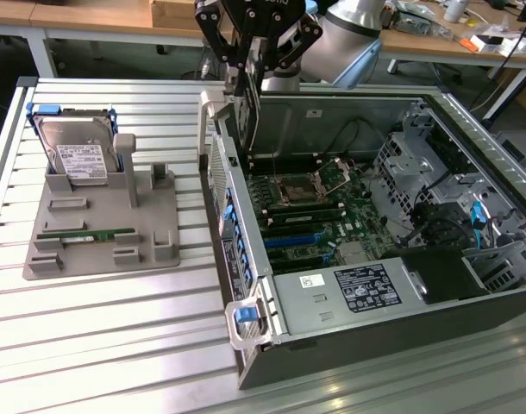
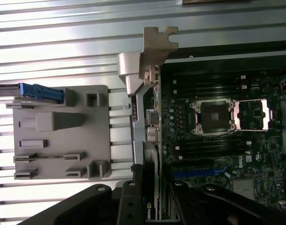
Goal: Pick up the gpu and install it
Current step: 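Pick up the gpu and move the gpu toward the slot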
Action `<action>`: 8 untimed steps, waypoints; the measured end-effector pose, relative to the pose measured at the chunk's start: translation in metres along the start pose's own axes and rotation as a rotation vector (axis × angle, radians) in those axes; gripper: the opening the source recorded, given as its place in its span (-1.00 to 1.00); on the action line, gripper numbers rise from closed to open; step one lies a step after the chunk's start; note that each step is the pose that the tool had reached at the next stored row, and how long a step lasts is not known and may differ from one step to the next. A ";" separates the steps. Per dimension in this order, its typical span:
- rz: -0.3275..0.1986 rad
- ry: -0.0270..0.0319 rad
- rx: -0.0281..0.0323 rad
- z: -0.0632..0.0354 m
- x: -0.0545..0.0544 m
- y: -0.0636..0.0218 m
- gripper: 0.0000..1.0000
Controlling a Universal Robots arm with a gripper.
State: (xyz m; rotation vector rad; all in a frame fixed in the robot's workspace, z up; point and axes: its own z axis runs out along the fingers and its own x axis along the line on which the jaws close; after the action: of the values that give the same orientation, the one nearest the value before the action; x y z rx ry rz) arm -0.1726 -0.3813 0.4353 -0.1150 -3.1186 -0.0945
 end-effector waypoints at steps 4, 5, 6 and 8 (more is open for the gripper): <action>0.000 -0.0001 -0.0001 0.0000 -0.005 0.0003 -0.47; 0.000 0.0000 0.0000 -0.0001 -0.007 0.0005 -0.47; 0.000 -0.0001 -0.0001 -0.0001 -0.008 0.0006 -0.47; 0.000 0.0000 0.0000 -0.0002 -0.010 0.0007 -0.47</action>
State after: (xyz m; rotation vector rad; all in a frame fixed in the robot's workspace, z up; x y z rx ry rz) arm -0.1623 -0.3813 0.4353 -0.1149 -3.1187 -0.0945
